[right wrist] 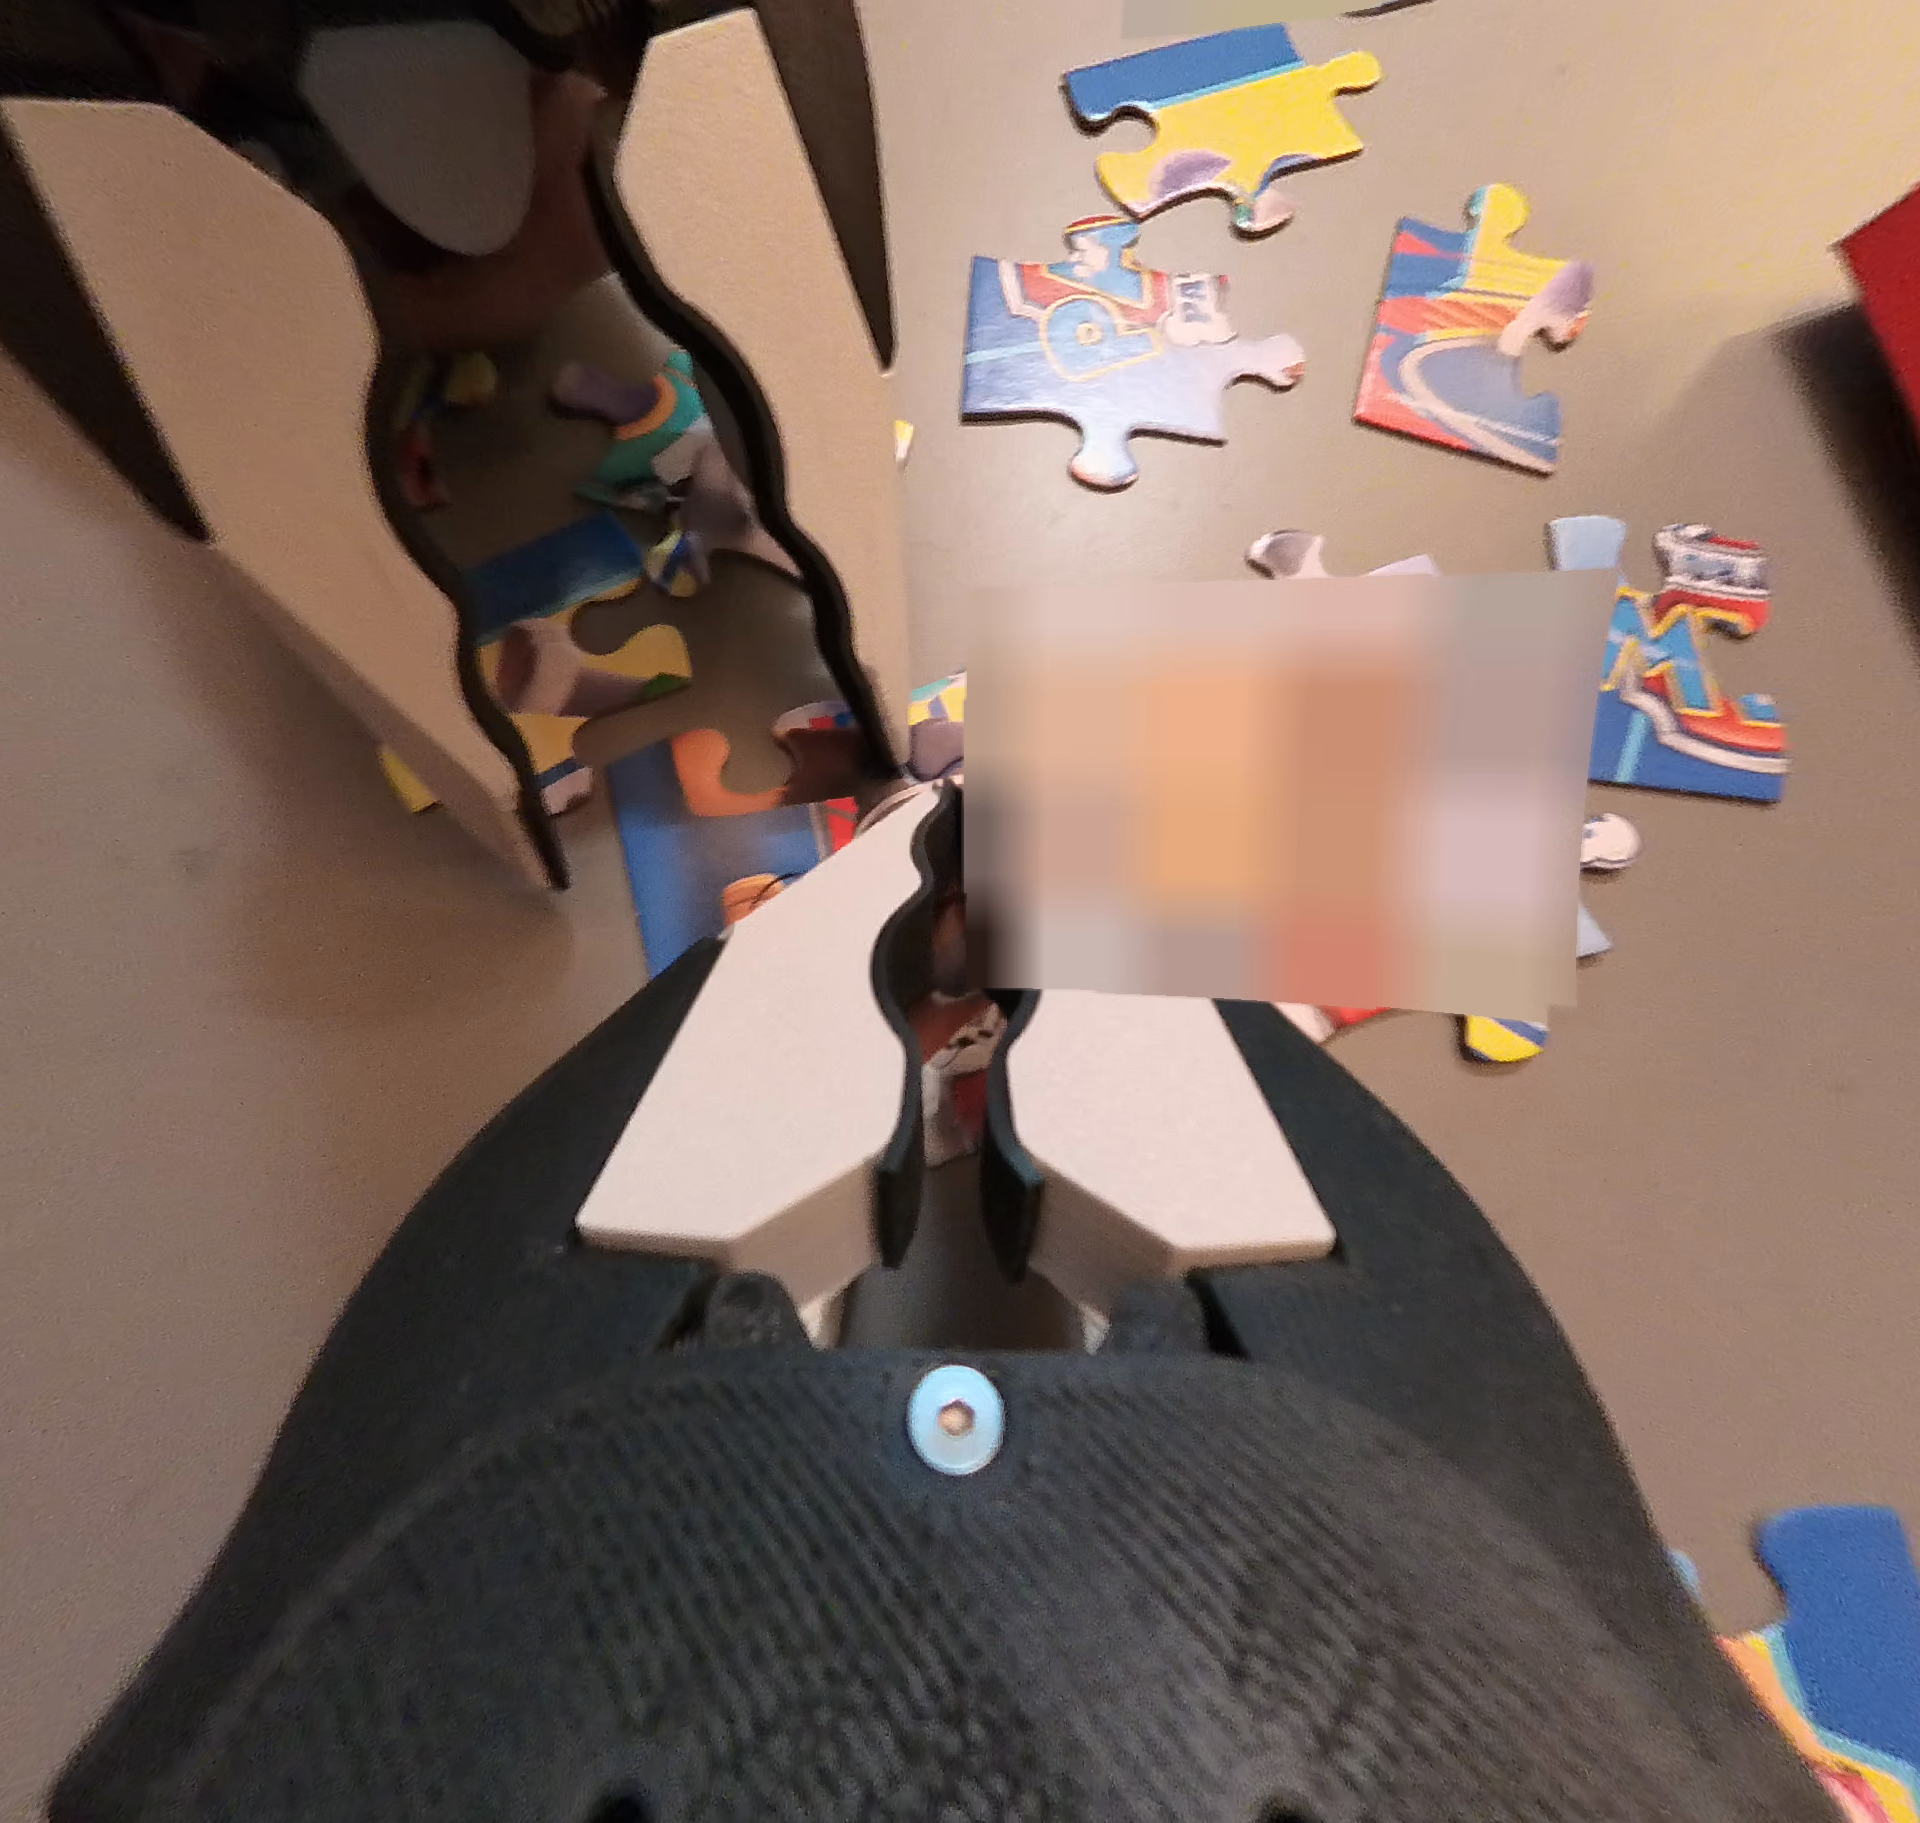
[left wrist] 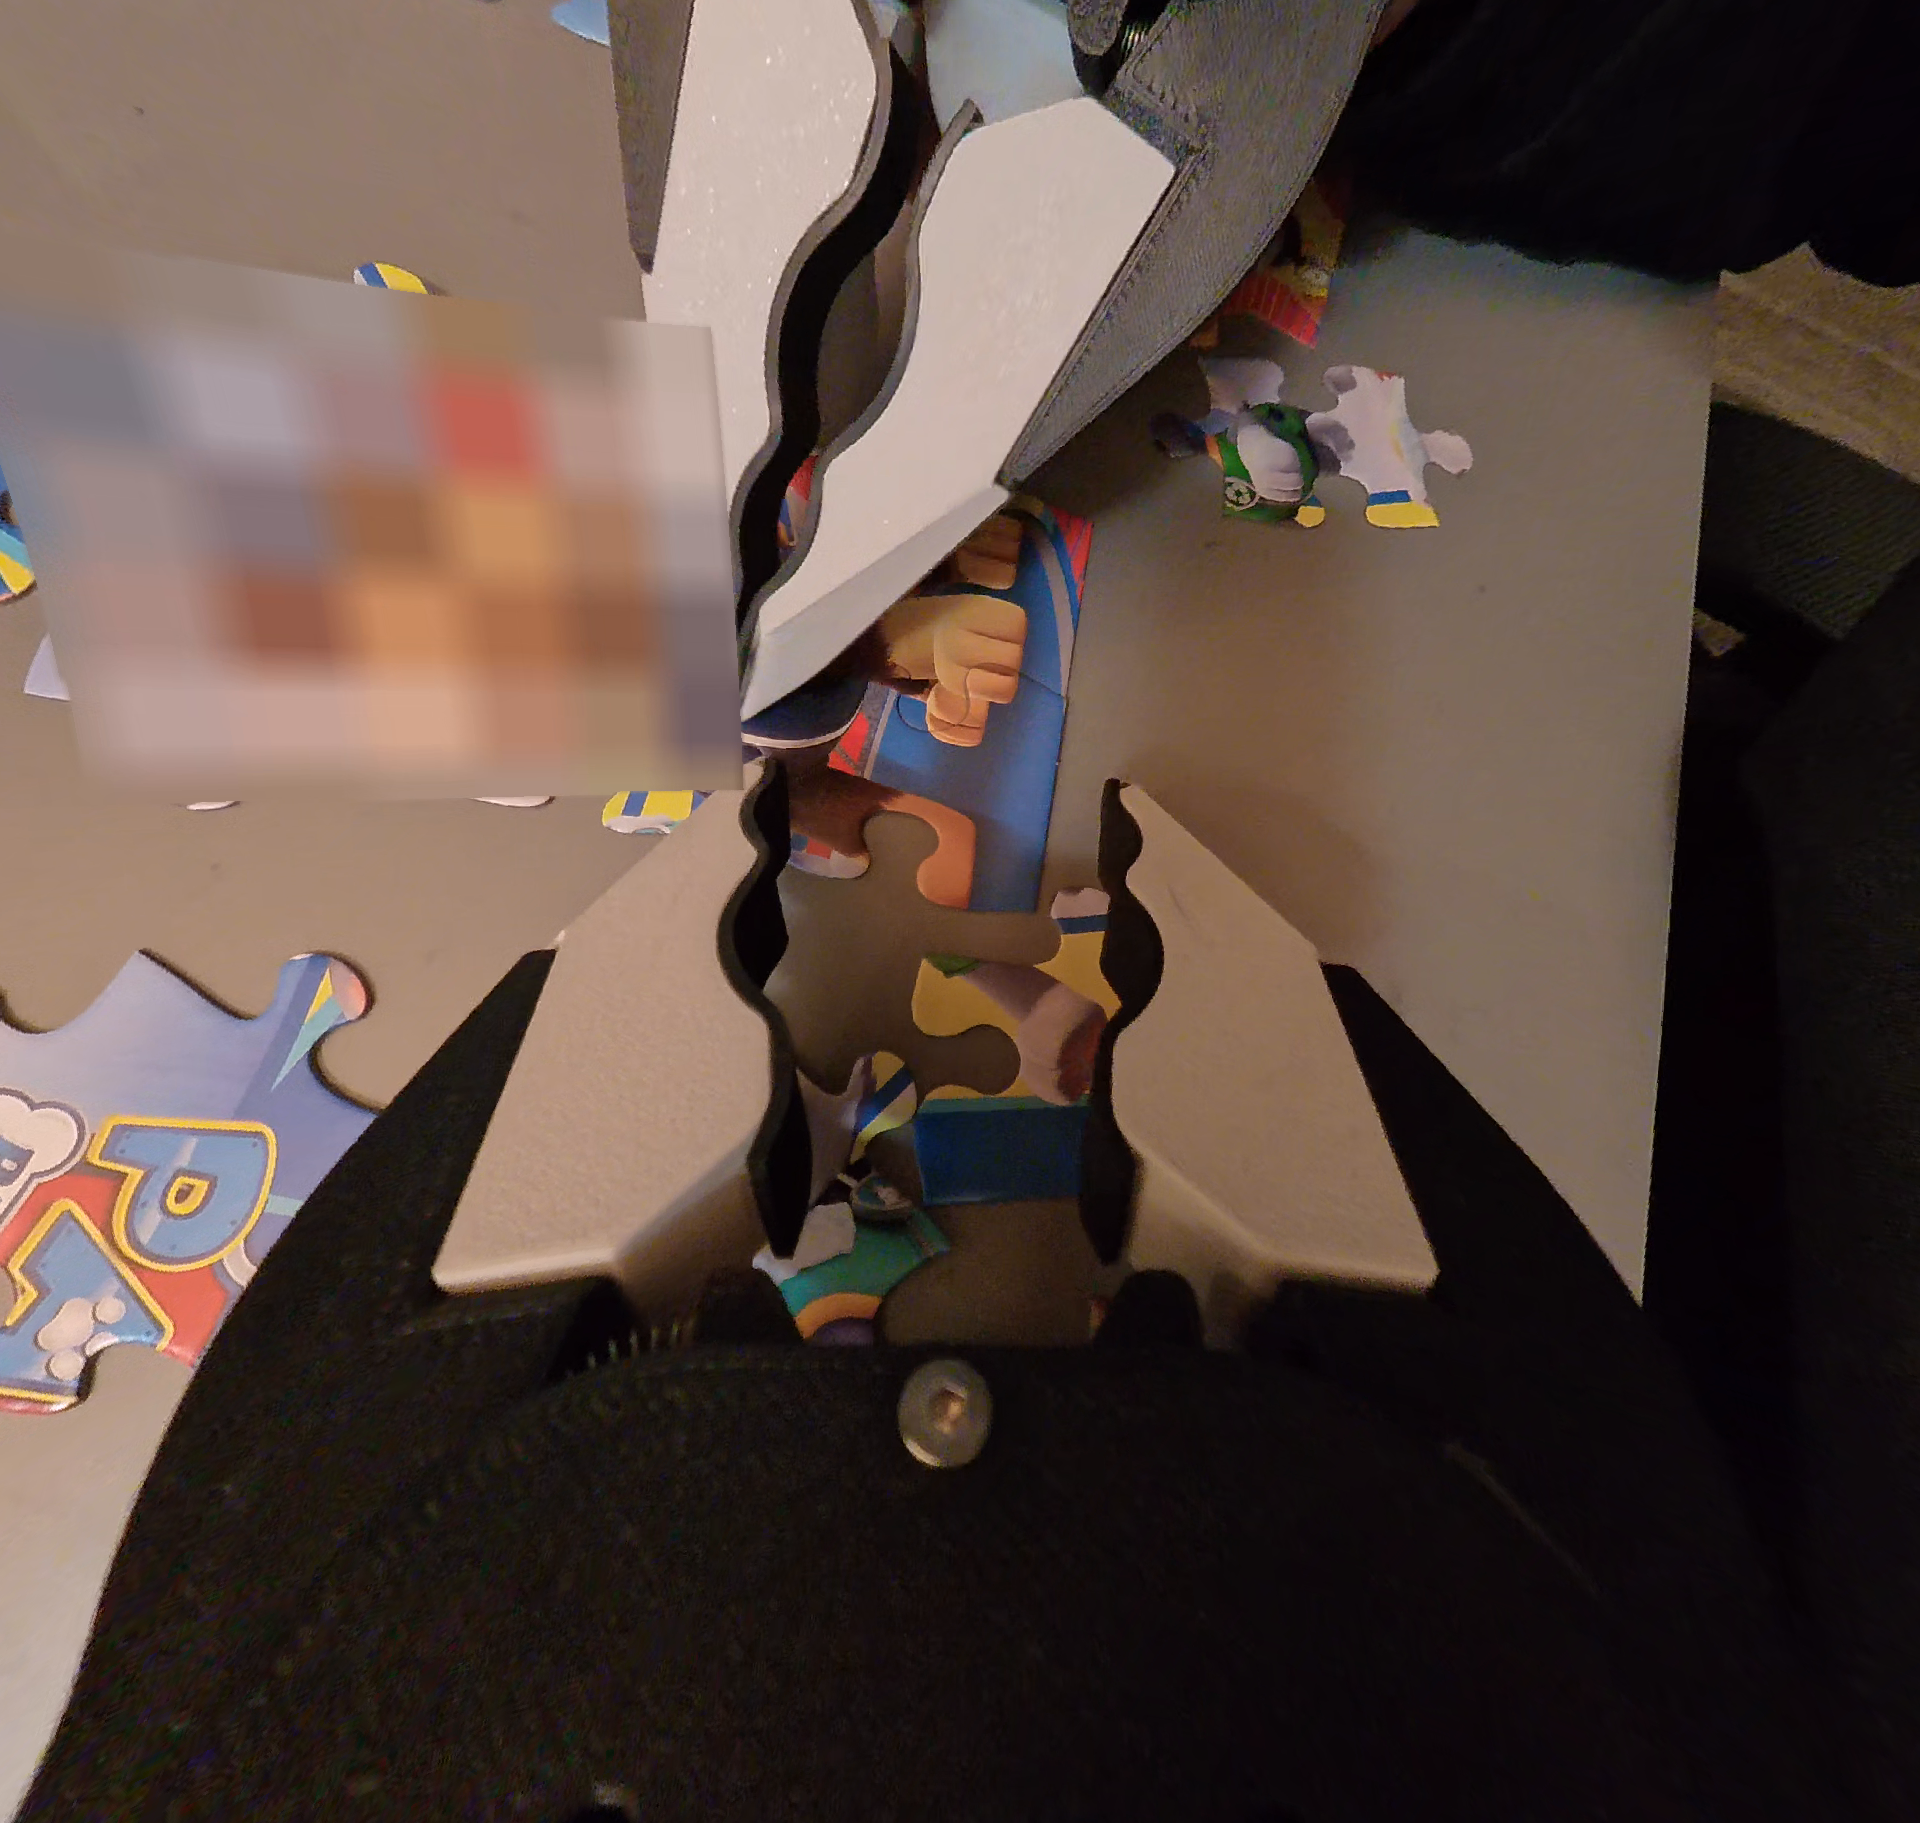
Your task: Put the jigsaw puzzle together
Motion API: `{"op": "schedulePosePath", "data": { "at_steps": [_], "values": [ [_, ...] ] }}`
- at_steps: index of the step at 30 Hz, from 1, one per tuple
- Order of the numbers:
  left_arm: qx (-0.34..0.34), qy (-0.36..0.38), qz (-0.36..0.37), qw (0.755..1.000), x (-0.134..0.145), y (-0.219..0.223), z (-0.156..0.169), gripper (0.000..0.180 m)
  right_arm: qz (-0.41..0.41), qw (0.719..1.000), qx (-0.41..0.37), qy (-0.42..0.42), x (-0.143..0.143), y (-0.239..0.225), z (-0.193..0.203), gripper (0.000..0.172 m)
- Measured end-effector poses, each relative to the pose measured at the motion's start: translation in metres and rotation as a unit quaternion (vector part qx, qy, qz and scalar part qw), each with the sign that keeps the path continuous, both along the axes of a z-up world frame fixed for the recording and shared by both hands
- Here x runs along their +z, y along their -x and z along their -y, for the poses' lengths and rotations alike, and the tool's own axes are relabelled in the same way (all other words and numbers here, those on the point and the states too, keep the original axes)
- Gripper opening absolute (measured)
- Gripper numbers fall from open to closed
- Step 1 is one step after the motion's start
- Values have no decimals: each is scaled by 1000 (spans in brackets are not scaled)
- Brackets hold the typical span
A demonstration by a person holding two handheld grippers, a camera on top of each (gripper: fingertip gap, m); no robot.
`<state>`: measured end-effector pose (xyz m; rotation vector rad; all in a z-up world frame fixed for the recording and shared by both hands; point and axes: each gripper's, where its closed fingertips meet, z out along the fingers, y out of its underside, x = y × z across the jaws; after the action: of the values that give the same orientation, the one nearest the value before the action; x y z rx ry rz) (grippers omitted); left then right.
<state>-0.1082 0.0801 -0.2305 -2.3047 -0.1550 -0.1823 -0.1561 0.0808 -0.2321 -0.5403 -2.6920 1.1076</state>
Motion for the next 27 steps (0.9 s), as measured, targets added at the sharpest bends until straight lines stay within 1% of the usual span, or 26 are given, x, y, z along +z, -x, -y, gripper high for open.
{"op": "schedulePosePath", "data": {
  "at_steps": [4, 7, 9, 11, 15, 18, 20, 22, 24, 27],
  "values": [
    [3, -2, 4, 1000, 0, 1, 0, 56, -6, 1000, -7, -6, 0, 1, 0, 0],
    [11, 3, -7, 1000, -1, 4, 0, 50, -3, 1000, -5, -13, 1, -3, -7, 0],
    [13, 8, -21, 1000, -2, 5, 0, 47, 11, 1000, -2, 5, 5, -10, -9, 0],
    [16, 12, -32, 999, -3, 7, 0, 44, 25, 1000, -1, 8, 1, -17, -10, 0],
    [22, 13, -27, 999, -3, 8, 0, 42, -3, 1000, -12, 0, 0, -17, -11, 0],
    [29, 16, -28, 999, -3, 10, 0, 38, -25, 999, 2, -35, 1, -19, -13, 0],
    [32, 19, -39, 999, -4, 11, 0, 36, -19, 1000, 12, -17, 6, -27, -8, 0],
    [34, 21, -42, 998, -4, 11, 0, 36, 9, 1000, 27, 13, 8, -39, -1, 0],
    [35, 20, -40, 998, -4, 11, 0, 36, 4, 1000, 28, -2, 0, -41, -3, 0],
    [35, 21, -39, 998, -4, 11, 0, 36, -17, 999, 27, -11, 0, -42, -5, 0]
  ]
}}
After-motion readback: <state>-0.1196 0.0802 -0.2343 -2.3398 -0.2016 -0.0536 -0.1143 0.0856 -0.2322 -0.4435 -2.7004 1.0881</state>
